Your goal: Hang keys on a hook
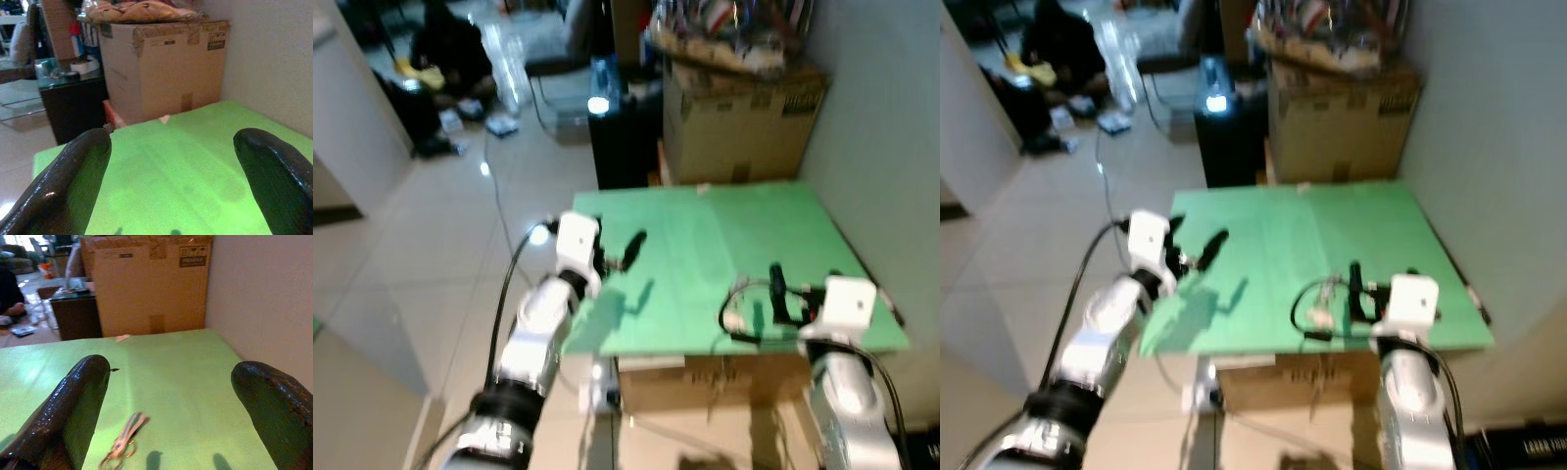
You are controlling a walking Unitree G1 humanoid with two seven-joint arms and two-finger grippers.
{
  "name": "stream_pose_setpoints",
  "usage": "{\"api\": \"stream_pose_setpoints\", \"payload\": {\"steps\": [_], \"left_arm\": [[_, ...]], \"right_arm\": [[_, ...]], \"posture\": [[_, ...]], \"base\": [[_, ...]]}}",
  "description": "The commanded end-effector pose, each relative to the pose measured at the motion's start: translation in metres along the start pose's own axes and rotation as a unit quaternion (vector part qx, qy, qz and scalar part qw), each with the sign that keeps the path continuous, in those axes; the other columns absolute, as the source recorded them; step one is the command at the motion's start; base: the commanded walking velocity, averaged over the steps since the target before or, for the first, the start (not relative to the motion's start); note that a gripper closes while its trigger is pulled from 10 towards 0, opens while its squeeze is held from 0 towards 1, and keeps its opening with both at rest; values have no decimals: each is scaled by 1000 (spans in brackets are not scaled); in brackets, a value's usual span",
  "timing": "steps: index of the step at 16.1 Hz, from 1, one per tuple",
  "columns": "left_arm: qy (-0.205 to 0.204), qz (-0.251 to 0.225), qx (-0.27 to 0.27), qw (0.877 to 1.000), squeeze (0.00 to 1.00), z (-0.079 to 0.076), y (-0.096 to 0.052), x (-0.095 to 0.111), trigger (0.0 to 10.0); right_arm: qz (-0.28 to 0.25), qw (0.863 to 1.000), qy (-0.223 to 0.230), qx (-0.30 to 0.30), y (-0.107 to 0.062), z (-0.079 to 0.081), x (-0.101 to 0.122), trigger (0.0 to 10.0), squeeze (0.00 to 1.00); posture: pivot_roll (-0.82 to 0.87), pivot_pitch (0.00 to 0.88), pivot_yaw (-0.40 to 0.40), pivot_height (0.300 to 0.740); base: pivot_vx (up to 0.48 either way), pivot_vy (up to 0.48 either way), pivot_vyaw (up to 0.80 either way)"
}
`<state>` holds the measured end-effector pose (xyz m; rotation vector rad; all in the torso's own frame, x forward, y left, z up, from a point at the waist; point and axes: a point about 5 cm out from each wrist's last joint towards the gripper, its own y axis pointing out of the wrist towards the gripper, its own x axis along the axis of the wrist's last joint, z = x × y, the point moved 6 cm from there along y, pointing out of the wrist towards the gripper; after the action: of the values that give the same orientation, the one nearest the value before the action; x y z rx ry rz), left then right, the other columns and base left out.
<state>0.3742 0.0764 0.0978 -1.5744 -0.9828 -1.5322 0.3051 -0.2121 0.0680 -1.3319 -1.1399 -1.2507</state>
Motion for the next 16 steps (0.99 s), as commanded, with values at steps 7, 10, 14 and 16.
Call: {"api": "stream_pose_setpoints", "payload": {"steps": [7,10,14,16], "left_arm": [[30,6,14,999,0,27,-17,11,10000],[53,19,22,998,0,45,-31,16,10000],[78,47,25,996,0,61,-52,24,10000],[86,56,27,994,0,69,-60,29,10000]], "right_arm": [[54,998,29,0,17,10,-28,10000,0],[59,998,25,-8,22,11,-34,10000,0],[74,996,22,-32,30,8,-46,10000,0],[83,996,24,-38,30,14,-51,10000,0]], "posture": [[-79,11,161,740],[-12,56,202,740],[74,98,256,740],[107,112,272,740]], "base": [[0,0,0],[0,0,0],[0,0,0],[0,0,0]]}}
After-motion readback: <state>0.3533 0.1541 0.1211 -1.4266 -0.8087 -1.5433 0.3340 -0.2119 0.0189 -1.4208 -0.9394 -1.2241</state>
